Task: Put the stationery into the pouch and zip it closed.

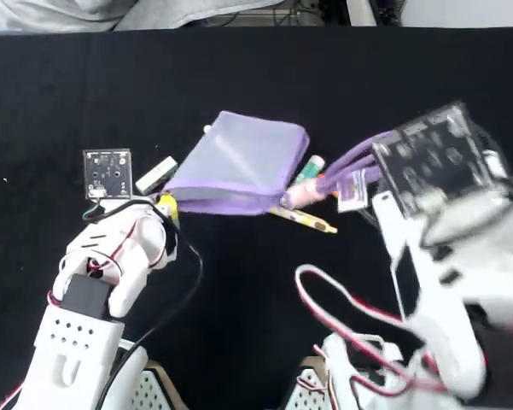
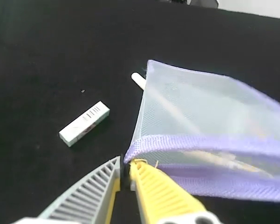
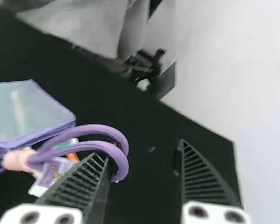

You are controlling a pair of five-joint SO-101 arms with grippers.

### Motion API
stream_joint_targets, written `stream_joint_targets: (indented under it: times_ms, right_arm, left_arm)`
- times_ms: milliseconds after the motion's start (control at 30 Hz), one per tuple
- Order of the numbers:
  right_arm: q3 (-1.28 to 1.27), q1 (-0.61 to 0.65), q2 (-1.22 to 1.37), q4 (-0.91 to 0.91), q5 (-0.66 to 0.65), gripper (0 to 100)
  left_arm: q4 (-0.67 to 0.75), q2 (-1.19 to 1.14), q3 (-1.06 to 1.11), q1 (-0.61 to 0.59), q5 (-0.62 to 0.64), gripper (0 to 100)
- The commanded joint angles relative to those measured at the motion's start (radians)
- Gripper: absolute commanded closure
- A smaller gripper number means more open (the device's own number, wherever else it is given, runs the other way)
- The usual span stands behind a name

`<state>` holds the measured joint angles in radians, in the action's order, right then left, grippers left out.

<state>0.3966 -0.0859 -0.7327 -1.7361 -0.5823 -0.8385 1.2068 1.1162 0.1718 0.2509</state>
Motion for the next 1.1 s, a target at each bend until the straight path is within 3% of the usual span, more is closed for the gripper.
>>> stream_joint_targets:
  times_ms: [0,300,500,700,1067]
  right_arm:
    - [-0.105,0.071,-0.019,-0.031,0.002,80.3]
    - [-0.302,0.196,-0.047,-0.028,0.006,80.2]
    - [-0.358,0.232,-0.048,-0.029,-0.028,66.7]
    - [-0.361,0.232,-0.050,-0.029,-0.066,65.2]
    - [-0.363,0.226,-0.127,-0.031,-0.298,65.2]
  left_arm:
    - [-0.003,0.005,-0.074,0.041,0.011,97]
    - [-0.005,-0.005,-0.185,0.145,0.020,97]
    - [-0.003,-0.008,-0.226,0.157,0.044,97]
    - [-0.002,-0.008,-0.248,0.153,0.048,97]
    - [-0.008,-0.253,-0.464,0.151,0.063,97]
